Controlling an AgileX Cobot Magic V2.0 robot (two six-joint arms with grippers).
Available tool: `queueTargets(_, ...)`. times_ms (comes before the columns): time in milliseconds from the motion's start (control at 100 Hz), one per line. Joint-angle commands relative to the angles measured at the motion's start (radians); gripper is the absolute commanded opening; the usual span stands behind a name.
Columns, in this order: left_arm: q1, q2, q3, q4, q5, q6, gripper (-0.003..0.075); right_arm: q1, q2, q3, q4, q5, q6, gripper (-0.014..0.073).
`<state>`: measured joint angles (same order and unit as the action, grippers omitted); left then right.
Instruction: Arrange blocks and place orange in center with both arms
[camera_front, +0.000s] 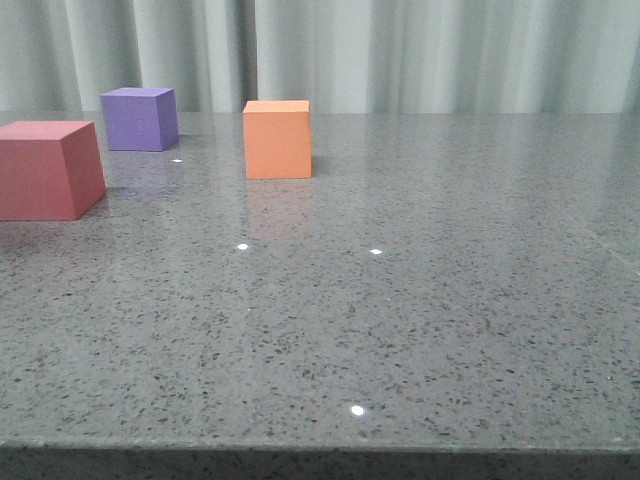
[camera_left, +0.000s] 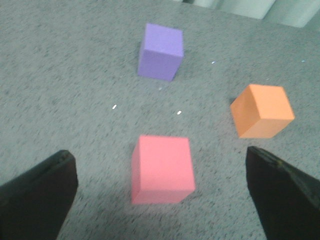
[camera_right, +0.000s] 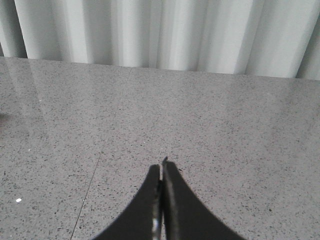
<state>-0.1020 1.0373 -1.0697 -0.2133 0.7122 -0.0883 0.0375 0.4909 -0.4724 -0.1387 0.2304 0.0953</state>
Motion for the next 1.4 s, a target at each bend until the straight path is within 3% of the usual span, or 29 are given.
queueTargets(0,-0.047,0.052,-0.096,-0.023,-0.073,-0.01,0.0634,-0.005,0.001,-0.028,-0.01,-0.071,-0.006,-0.0069)
queueTargets(230,-0.178,0.276,-0.297,-0.002,-0.073,-0.047,0.0627,-0.005,0.001,-0.028,-0.01,-0.071,-0.006,-0.0069)
queueTargets(740,-0.462,0.724,-0.763,0.43,0.057,-0.425,0.0627,-0.005,0.001,-0.028,-0.01,-0.071,-0.006,-0.0069)
queueTargets(970,-0.488,0.833,-0.865,0.438,0.089,-0.445,0.0627,-0.005,0.001,-0.028,-0.01,-0.071,-0.006,-0.0069)
queueTargets(1390,-0.488,0.9,-0.867,0.438,0.095,-0.453,0.0627,-0.005,0.001,-0.028,-0.01,-0.071,-0.006,-0.0069)
